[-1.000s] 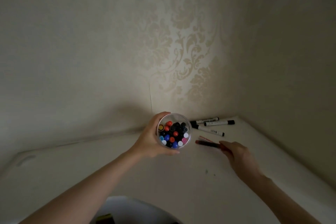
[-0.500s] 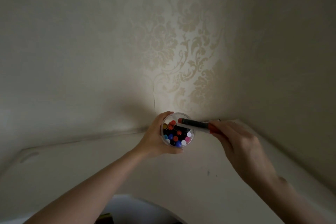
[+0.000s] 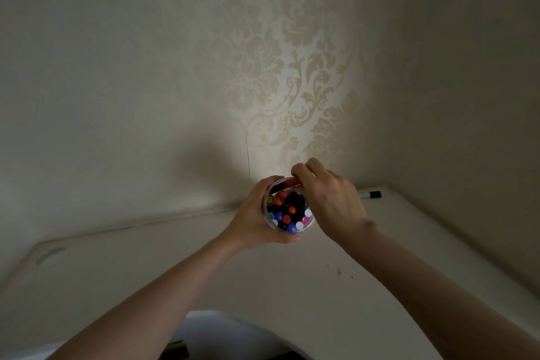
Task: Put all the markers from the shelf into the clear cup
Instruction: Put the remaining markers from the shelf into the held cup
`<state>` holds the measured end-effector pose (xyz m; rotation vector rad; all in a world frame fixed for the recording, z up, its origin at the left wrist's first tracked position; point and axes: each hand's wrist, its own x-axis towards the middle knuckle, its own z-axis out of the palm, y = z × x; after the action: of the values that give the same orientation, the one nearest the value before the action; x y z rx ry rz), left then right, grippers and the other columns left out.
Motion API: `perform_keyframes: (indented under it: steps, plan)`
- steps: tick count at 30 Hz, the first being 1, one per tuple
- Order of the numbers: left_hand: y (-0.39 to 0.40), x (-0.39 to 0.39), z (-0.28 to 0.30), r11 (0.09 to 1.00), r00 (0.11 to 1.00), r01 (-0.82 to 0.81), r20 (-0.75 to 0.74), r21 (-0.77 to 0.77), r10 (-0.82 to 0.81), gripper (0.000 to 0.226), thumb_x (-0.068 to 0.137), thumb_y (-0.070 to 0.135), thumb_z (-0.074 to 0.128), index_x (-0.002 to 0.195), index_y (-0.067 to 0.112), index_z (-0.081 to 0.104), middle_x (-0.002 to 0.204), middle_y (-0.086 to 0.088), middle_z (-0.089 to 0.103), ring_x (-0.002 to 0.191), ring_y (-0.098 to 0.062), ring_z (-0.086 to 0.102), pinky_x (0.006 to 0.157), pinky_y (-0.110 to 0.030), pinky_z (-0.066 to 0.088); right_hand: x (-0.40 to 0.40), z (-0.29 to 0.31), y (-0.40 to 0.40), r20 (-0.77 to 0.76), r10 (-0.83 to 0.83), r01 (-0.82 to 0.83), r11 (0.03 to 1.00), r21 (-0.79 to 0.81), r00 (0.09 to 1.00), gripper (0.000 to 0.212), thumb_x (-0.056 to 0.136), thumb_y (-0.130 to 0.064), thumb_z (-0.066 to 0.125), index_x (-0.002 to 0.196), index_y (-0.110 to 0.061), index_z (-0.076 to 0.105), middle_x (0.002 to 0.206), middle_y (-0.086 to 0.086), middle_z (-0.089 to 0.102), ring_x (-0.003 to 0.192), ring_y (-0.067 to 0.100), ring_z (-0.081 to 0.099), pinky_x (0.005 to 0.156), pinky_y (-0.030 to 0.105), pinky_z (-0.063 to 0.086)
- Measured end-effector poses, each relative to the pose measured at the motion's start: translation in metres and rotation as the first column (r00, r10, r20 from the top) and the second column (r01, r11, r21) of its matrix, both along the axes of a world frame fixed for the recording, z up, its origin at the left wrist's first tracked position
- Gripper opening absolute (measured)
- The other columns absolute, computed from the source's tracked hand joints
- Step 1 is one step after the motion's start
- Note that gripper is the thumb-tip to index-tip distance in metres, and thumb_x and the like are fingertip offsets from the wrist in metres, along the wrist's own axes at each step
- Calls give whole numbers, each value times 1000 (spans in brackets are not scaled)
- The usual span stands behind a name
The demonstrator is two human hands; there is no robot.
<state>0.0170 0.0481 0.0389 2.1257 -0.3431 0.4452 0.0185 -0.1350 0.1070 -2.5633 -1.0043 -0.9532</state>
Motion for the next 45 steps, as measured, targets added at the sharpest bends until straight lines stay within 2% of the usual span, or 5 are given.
perform_keyframes:
  steps: [22, 26, 30, 40, 45]
  plan:
    - [6, 2, 2, 998, 1000, -16, -25, -67, 14, 104, 51, 18, 99, 138, 28, 44, 134, 15, 55, 127, -8, 56, 105, -36, 54, 6, -37, -1, 29, 246, -233, 866, 442, 969, 15, 91, -10, 56, 95, -8, 70, 96, 2, 70, 80, 13, 66, 69, 21, 54]
    - [7, 5, 4, 997, 997, -6, -73, -79, 0, 104, 53, 14, 99, 138, 36, 43, 137, 20, 51, 129, -1, 52, 107, -31, 52, 52, -62, -47, -309, 30, 203, 692, 693, 951, 17, 91, -22, 58, 97, -11, 70, 96, 4, 71, 85, 17, 66, 71, 14, 43]
    - [8, 7, 5, 996, 997, -13, -82, -89, 6, 104, 54, 12, 98, 138, 36, 43, 137, 20, 51, 131, -2, 50, 106, -29, 51, 111, -130, -89, -718, -215, 564, 773, 289, 662, 43, 89, -42, 57, 120, -14, 63, 123, 13, 63, 110, 31, 58, 91, 35, 46]
    - [8, 6, 5, 996, 996, -28, -90, -82, 21, 103, 51, 21, 99, 137, 39, 44, 138, 21, 50, 131, -3, 50, 106, -32, 52, 142, -144, -77, -596, -488, 628, 777, 36, 638, 49, 91, -47, 50, 134, -23, 46, 130, 13, 47, 114, 33, 46, 92, 40, 41]
    - [8, 6, 5, 997, 997, -25, -78, -75, 19, 103, 52, 15, 98, 137, 35, 44, 136, 19, 51, 129, 0, 51, 102, -22, 51, 111, -120, -69, -637, -32, 443, 745, 498, 770, 25, 89, -35, 61, 103, -16, 68, 91, 7, 71, 76, 19, 64, 64, 23, 47]
